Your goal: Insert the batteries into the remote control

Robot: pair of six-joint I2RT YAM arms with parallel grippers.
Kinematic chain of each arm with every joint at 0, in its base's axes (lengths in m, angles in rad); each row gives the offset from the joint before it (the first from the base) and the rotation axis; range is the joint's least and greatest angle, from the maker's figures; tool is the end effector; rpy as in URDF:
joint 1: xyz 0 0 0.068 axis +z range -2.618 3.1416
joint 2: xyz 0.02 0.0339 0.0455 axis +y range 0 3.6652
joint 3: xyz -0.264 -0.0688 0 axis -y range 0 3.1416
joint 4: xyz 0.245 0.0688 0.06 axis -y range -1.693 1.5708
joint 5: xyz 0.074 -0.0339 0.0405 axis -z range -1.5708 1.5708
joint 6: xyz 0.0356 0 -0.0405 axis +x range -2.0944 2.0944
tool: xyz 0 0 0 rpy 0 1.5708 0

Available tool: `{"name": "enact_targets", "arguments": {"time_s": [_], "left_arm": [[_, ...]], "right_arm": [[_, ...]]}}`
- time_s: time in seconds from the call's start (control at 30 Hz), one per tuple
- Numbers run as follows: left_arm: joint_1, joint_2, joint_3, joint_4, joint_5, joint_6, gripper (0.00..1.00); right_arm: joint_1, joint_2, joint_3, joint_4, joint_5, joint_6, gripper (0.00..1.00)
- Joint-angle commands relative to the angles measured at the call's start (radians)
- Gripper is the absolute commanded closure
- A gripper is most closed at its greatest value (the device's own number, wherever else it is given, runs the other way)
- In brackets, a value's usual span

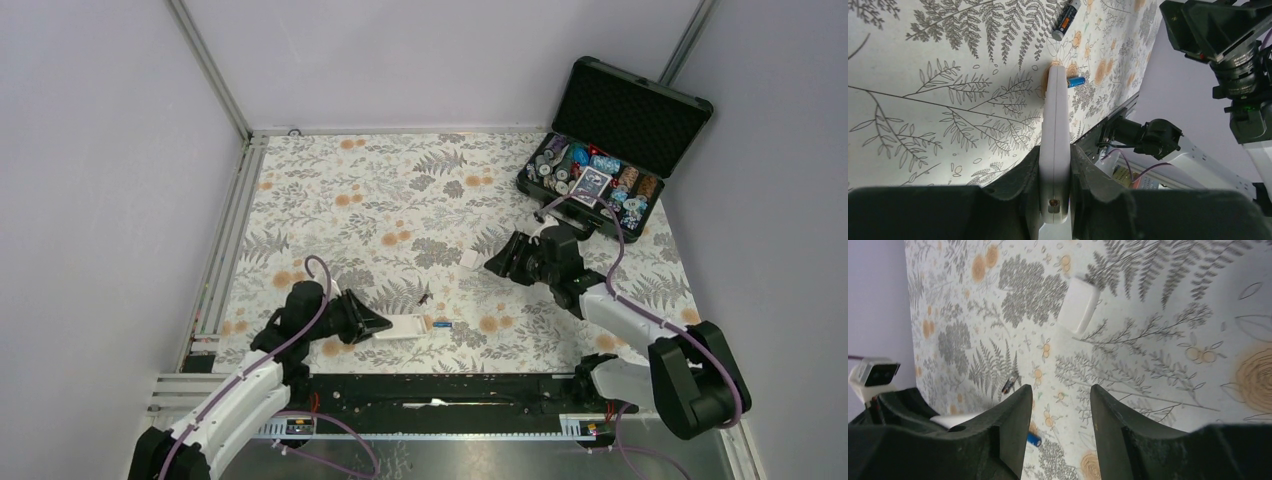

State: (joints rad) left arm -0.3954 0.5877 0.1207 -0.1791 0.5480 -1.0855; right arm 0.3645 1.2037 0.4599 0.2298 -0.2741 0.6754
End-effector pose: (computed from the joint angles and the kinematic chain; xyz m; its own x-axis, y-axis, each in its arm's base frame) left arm 0.1123 -0.0670 0.1403 -0.8895 -0.4469 -0.0950 -0.1590 0.4978 -0.8526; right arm 0.2212 0.0947 0.1849 -0.7108 0.3730 -0.5964 -0.1525 0.7460 0.6483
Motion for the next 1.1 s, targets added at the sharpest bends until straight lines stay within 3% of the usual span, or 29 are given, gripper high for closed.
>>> {"name": "enact_targets", "arguments": {"time_s": [0.0, 0.17, 0.27, 0.43, 0.73, 0.93, 1.03, 1.07], "left_arm": [[-0.021, 0.031, -0.031, 0.161, -0.033, -0.071, 1.00], [-0.040, 0.083, -0.053, 0.196, -0.054, -0.076, 0.99], [-0.049, 0.102, -0.064, 0.210, -0.064, -0.079, 0.90], [-0.058, 0.110, -0.070, 0.192, -0.076, -0.070, 0.64], [-0.086, 0.119, -0.057, 0.113, -0.108, -0.039, 0.37], [-0.104, 0.067, -0.014, -0.024, -0.159, 0.004, 0.20], [-0.117, 0.054, 0.000, -0.081, -0.171, 0.019, 0.02], [-0.122, 0.046, 0.000, -0.092, -0.176, 0.015, 0.01]], "right_arm": [[0.068, -0.054, 0.011, -0.058, -0.015, -0.038, 0.47], [0.128, -0.072, 0.019, -0.082, 0.005, -0.041, 0.46], [0.161, -0.063, 0.029, -0.092, -0.007, -0.050, 0.46], [0.230, -0.038, 0.045, -0.100, -0.005, -0.053, 0.45], [0.293, -0.041, 0.056, -0.109, 0.004, -0.048, 0.45], [0.335, -0.047, 0.081, -0.144, 0.007, -0.060, 0.45], [0.362, -0.053, 0.093, -0.163, 0.029, -0.065, 0.45], [0.372, -0.053, 0.097, -0.166, 0.034, -0.067, 0.45]]}}
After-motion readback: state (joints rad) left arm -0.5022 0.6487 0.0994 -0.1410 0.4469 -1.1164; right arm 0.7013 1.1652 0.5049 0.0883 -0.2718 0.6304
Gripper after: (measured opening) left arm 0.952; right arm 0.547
